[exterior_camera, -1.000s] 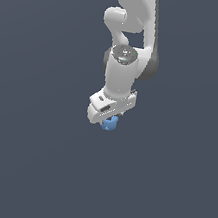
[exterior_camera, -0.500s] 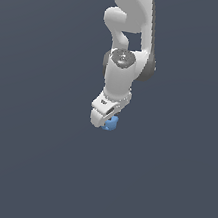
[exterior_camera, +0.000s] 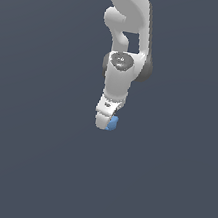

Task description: Pick up the object and move it to a goal position.

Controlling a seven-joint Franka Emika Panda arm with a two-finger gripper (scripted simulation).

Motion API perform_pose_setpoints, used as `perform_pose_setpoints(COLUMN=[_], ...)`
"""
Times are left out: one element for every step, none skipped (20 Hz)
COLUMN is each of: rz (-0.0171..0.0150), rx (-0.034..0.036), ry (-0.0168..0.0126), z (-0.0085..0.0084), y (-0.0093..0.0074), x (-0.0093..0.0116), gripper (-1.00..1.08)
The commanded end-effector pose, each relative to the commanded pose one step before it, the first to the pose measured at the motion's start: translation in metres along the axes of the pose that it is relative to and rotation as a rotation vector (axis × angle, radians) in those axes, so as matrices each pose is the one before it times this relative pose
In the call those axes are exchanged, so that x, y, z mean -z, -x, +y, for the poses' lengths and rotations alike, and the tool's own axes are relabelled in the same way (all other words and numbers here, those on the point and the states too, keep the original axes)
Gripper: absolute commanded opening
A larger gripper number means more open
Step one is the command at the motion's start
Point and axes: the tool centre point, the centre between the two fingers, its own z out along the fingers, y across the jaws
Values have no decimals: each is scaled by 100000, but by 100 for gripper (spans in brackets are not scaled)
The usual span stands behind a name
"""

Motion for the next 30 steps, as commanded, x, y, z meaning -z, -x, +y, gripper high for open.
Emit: perform_pose_setpoints(rz=[-29, -5, -1, 1, 4, 6, 7, 8, 8, 8, 8, 8, 7, 6, 5, 3, 2, 1, -5, 0, 0, 0, 5, 0, 7, 0, 11, 8, 6, 0], rx=[6605, 2294, 2157, 2018, 1879, 1741, 1602, 1463, 1325, 1183, 1047, 905, 769, 629, 488, 345, 207, 69, -447, 0, 0, 0, 69, 0, 69, 0, 97, 68, 69, 0], ry=[-183, -70, -66, -62, -57, -53, -48, -44, -40, -35, -31, -27, -22, -18, -14, -10, -6, -2, -5, 0, 0, 0, -4, 0, -4, 0, -6, -4, -3, 0], z=[-322, -117, -112, -105, -99, -92, -85, -78, -71, -64, -57, -49, -42, -34, -26, -19, -11, -4, 18, -1, -3, -5, -12, -10, -17, -15, -23, -21, -17, -5], y=[126, 36, 30, 26, 22, 18, 15, 12, 9, 8, 5, 5, 2, 2, 2, 3, 2, 1, -1, 2, 6, 9, -25, 17, -17, 24, -26, -8, -9, 24], x=[-361, -127, -119, -110, -102, -94, -86, -79, -71, -63, -56, -48, -41, -33, -26, -18, -11, -4, 16, -33, -100, -166, -233, -296, -362, -423, -485, -541, -521, -456], gripper=[100, 100, 100, 100, 100, 100, 100, 100, 100, 100, 100, 100, 100, 100, 100, 100, 100, 100, 100, 100, 100, 100, 100, 100, 100, 100, 100, 100, 100, 100])
